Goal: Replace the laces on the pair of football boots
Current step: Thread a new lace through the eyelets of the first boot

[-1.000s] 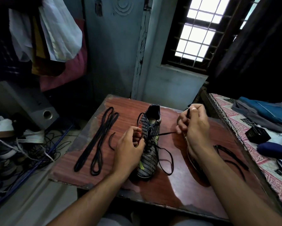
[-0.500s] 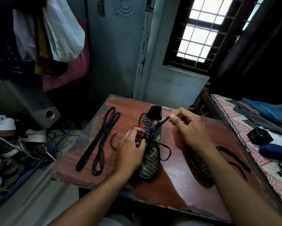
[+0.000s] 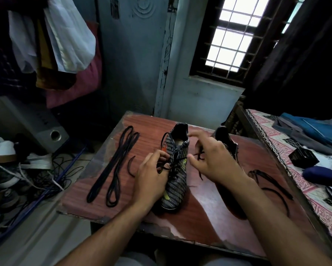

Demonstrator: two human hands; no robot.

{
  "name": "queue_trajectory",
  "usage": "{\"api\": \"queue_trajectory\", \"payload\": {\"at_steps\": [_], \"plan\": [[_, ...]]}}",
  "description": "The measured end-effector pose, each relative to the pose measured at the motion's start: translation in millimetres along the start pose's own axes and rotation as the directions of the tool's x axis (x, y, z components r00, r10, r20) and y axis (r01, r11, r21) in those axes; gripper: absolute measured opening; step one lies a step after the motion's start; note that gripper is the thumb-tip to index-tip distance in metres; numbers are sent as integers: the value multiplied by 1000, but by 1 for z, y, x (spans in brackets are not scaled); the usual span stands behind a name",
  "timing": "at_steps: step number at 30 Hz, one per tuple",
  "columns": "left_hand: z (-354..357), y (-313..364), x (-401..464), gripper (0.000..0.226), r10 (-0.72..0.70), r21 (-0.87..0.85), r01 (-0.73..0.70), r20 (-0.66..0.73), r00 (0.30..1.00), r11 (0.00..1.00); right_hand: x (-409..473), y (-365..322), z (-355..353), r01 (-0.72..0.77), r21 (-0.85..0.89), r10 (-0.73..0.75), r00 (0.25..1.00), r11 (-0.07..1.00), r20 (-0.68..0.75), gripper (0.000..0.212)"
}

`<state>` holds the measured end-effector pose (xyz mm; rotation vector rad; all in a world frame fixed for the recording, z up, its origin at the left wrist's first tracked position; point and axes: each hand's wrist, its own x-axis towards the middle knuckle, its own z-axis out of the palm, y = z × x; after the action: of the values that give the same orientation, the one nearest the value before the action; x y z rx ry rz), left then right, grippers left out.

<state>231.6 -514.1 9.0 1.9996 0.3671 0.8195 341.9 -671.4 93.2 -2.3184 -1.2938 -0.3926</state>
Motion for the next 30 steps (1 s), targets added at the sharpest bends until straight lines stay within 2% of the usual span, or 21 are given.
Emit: {"api": "queue_trajectory", "payload": {"at_steps": [2, 4, 7, 10, 13, 15, 18, 20, 21, 23, 26, 30], "plan": [[1, -3, 0, 20, 10, 7, -10, -4, 1000, 1000, -3, 10, 11, 55, -248, -42, 997, 967, 60, 34], [2, -4, 1, 17, 2, 14, -2, -14, 1000, 1000, -4, 18, 16, 53, -326, -50, 999, 944, 20, 21], [3, -5, 3, 15, -1, 23, 2, -38, 999, 1000, -5, 22, 20, -64, -228, 42, 994, 972, -98, 17], [2, -8, 4, 21, -53, -35, 51, -54, 997, 998, -10, 23, 31, -236, 7, 235, 962, 972, -136, 14], [1, -10, 6, 28, -150, -118, 144, -41, 988, 983, -16, 13, 41, -353, 264, 395, 910, 898, -127, 21], [0, -10, 8, 32, -143, -103, 141, -10, 990, 985, -18, 3, 47, -382, 424, 458, 884, 821, -90, 18], [-6, -2, 8, 41, -32, -105, 37, 44, 999, 994, -22, -4, 56, -344, 500, 445, 891, 795, -95, 11], [-9, 5, 4, 46, 145, -32, -143, 88, 985, 989, -25, 1, 64, -318, 485, 417, 902, 815, -111, 6], [-9, 7, 3, 45, 228, 21, -232, 112, 967, 973, -28, 3, 69, -299, 481, 398, 910, 824, -115, 9], [-11, 4, 4, 32, 311, 80, -321, 118, 943, 944, -33, 3, 75, -244, 483, 345, 930, 841, -131, 18], [-12, -7, 10, 15, 335, 118, -343, 88, 938, 932, -35, 6, 76, -215, 523, 312, 944, 825, -104, 26], [-18, -10, 14, 12, 297, 150, -310, 100, 949, 939, -35, 13, 78, -234, 567, 325, 944, 790, -62, 21]]}}
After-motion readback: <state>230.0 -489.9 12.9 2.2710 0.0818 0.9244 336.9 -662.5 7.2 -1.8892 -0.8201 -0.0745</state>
